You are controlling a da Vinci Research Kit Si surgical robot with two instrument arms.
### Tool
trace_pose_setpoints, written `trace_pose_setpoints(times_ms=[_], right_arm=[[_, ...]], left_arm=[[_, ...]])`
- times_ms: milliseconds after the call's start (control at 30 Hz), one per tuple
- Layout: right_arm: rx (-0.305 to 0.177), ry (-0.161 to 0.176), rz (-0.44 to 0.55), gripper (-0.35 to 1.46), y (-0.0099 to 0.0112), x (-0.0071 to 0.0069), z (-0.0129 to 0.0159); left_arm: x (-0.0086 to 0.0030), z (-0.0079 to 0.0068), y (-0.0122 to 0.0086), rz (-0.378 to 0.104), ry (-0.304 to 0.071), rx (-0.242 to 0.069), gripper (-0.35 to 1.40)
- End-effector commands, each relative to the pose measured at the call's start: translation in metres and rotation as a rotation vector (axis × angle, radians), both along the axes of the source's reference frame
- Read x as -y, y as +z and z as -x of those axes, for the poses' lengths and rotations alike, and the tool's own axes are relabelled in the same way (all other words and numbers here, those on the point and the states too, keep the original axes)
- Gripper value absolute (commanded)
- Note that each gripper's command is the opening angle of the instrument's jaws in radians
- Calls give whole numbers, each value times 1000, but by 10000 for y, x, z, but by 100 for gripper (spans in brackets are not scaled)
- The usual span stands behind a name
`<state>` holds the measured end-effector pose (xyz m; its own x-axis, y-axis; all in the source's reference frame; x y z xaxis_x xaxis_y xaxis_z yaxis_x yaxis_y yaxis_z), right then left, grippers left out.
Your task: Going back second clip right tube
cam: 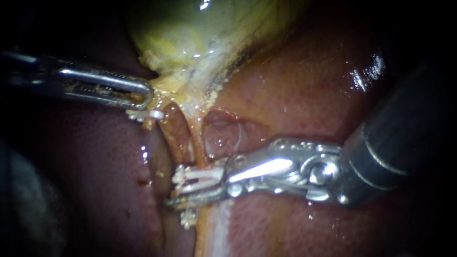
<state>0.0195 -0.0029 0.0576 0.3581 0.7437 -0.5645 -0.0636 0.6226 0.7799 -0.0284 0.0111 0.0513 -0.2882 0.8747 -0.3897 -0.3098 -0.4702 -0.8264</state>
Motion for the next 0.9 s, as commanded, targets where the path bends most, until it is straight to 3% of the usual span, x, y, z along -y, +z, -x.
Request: trace_pose_setpoints(times_ms=[33, 400, 900], right_arm=[[-1, 3, 12, 49, 1, 0, 3], [-43, -33, 142, 50, -9, -5, 44], [-83, -44, 310, 50, -39, -31, 121]], left_arm=[[0, -1, 0, 0, 1, 1, -35], [0, -2, 0, 0, 1, 1, -35], [1, -4, -1, 0, 2, 2, -35]])
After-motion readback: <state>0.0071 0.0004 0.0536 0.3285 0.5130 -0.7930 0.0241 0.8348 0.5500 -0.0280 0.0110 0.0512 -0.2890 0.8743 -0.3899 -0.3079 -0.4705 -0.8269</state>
